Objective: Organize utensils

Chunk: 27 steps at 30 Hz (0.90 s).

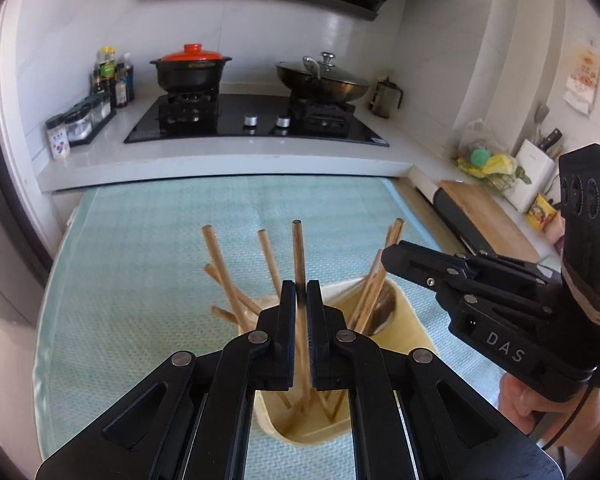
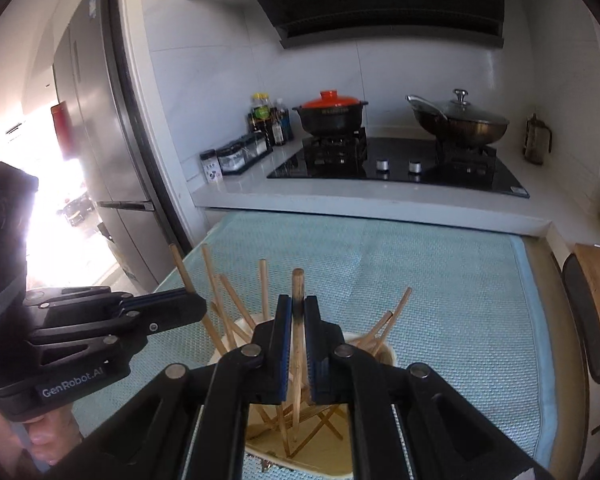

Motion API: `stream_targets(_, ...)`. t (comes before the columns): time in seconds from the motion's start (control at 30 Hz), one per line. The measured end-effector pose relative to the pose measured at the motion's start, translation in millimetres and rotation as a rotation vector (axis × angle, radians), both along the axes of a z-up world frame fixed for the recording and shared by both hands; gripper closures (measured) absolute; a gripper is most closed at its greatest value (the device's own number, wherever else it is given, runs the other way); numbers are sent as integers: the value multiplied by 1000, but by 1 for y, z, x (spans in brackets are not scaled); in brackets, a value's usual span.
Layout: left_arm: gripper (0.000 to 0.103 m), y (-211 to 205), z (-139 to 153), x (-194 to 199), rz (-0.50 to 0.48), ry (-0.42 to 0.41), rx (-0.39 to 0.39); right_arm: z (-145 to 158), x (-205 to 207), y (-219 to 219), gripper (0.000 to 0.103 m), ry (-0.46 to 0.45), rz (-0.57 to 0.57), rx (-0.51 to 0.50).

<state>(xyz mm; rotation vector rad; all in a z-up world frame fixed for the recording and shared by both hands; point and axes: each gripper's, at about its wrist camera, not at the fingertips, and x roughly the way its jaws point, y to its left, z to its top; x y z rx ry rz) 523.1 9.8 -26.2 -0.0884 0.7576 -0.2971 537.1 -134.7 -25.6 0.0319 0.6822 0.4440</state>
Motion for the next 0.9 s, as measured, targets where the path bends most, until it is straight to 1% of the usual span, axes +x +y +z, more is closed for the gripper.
stream_targets(0.03,94,1,-2,3,16,-1,10,-5,7,-1,96,15,-3,13)
stream_targets(0.07,87,2,-3,4,31,-3,20,-8,12,-3,96,24,-9,28)
stream_targets(0.1,64,4,-2,4,44,-7,26,-10,17,-3,95,33,-15,34)
stream_targets(0.13,41,7,0,1,63,-24,29,-12,22,-4,92,39,-22,35)
stream_targets(0.17,33,10,4,-4,82,-51,32,-11,24,-6,78,39,-33,40)
stream_targets(0.2,28,15,9,-9,96,-81,36,-9,24,-9,57,30,-41,53)
stream_targets(0.23,26,16,15,-18,105,-107,47,-3,22,-11,49,12,-50,69)
stream_targets(0.27,24,18,21,-25,117,-131,64,5,17,-15,43,-13,-58,80)
stream_targets(0.33,6,18,36,-49,159,-206,115,23,2,-21,42,-64,-67,75)
stream_targets(0.37,2,16,44,-65,183,-258,142,34,-9,-25,38,-98,-72,70)
stream_targets(0.43,0,11,59,-93,222,-358,194,57,-32,-32,30,-180,-81,57)
stream_targets(0.47,0,7,66,-107,232,-391,222,68,-48,-35,24,-223,-90,41)
stream_targets(0.5,0,3,70,-118,241,-411,245,79,-61,-38,19,-261,-101,22)
stream_targets(0.57,0,-6,76,-141,242,-424,269,96,-92,-42,15,-331,-118,-10)
stream_targets(0.67,0,-16,71,-174,262,-372,285,110,-139,-45,12,-413,-132,-55)
stream_targets(0.73,0,-17,64,-199,279,-363,257,112,-171,-47,8,-455,-135,-63)
stream_targets(0.77,0,-18,60,-208,290,-343,237,111,-187,-49,1,-469,-143,-58)
stream_targets(0.83,0,-16,51,-226,312,-287,195,103,-215,-54,0,-474,-155,-38)
stream_targets(0.9,0,-15,44,-240,321,-244,176,92,-235,-59,0,-433,-166,-22)
